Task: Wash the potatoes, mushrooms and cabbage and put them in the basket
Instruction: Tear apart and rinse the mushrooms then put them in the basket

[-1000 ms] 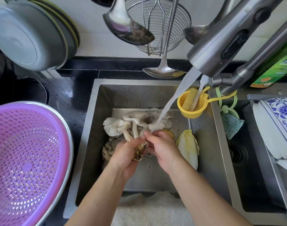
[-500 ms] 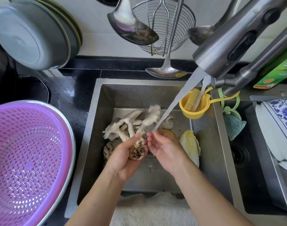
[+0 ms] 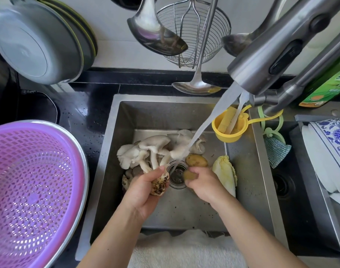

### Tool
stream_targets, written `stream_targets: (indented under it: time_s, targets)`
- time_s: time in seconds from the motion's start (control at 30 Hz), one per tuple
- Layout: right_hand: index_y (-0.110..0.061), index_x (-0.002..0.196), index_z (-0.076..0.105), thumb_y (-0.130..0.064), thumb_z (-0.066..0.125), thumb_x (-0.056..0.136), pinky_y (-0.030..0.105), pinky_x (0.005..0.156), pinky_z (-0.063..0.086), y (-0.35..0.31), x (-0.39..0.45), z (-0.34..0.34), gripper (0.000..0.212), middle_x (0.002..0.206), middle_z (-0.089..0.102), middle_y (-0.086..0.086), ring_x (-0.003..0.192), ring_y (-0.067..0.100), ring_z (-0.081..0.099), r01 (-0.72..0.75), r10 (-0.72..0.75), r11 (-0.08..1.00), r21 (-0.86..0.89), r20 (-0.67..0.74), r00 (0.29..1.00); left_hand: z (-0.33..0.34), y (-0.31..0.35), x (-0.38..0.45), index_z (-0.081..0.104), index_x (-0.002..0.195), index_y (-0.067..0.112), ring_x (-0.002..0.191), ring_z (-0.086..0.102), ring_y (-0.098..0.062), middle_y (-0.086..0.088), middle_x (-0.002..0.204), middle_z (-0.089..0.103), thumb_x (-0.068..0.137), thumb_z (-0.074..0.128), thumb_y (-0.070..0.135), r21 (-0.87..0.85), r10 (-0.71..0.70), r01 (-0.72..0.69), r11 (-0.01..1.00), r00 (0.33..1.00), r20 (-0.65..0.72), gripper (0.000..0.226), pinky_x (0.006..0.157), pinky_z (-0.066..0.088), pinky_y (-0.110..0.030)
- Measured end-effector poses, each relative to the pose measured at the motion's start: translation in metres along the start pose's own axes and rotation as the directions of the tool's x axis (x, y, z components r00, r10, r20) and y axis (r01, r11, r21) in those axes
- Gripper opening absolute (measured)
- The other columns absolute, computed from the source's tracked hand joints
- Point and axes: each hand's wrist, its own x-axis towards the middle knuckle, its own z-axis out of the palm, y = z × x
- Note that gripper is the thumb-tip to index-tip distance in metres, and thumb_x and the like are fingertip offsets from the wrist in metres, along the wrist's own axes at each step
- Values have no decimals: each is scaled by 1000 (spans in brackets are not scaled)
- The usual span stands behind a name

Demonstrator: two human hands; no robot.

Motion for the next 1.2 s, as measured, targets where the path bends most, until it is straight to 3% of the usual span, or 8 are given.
stream_targets:
  time_s: [0.17,0.33,0.63,0.8,0.87,0.93,1.07,1.2]
  targets:
    - [-18,107,76,-25,70,97,30,85,53,-32,-14,28,14,97,79,-5,98,13,72,-56,-56,691,721,131,990,8,-6,-5,70,124,-4,108,73,-38,-27,121,73,90,69,-2,144,59,-75,987,992,111,33,93,55,-45]
    - [-12,107,77,-20,75,91,29,72,46,-38,-10,38,18,80,75,-2,80,14,66,-144,120,550,823,93,988,8,-8,-9,72,123,3,119,69,-40,-24,122,73,92,69,-1,199,110,-127,972,989,95,32,112,47,-58]
    - [-7,103,76,-16,69,97,37,83,57,-44,-22,39,13,99,79,14,89,24,77,-282,114,189,941,264,958,13,-14,-14,67,125,-4,114,72,-39,-26,120,73,96,65,-2,98,97,-100,990,995,33,29,102,55,-49]
    - [-9,114,75,-19,69,97,46,101,55,-41,-23,40,21,109,78,15,105,30,74,-256,71,200,946,247,966,11,-2,-15,66,128,-6,116,70,-39,-29,125,71,94,69,1,137,-9,3,991,999,41,35,104,54,-48]
    - [-9,117,74,-21,68,98,44,89,59,-43,-24,44,23,109,78,16,100,31,76,-263,81,173,949,252,964,15,-6,-18,67,125,-7,113,73,-39,-28,121,73,95,67,-1,55,3,-2,998,1000,-20,30,100,55,-47]
    - [-8,117,74,-26,70,97,41,78,59,-43,-24,55,27,108,78,16,96,31,77,-277,145,138,951,257,955,23,-12,-20,67,123,-9,105,76,-37,-28,116,74,96,66,-4,-29,4,-6,1000,996,-91,27,90,60,-44]
    - [-4,118,73,-30,76,91,50,95,58,-38,-23,69,38,112,76,18,102,35,75,-191,210,71,979,173,962,30,-11,-20,65,112,-6,90,78,-36,-26,102,77,96,64,-6,-15,-6,3,1000,981,-195,15,73,62,-42]
    - [-8,110,74,-35,71,96,35,81,56,-36,-17,50,30,92,79,8,84,21,74,-238,148,176,955,213,966,11,10,-18,68,125,-9,103,74,-33,-25,121,72,96,61,0,134,-105,96,986,993,59,31,86,58,-39]
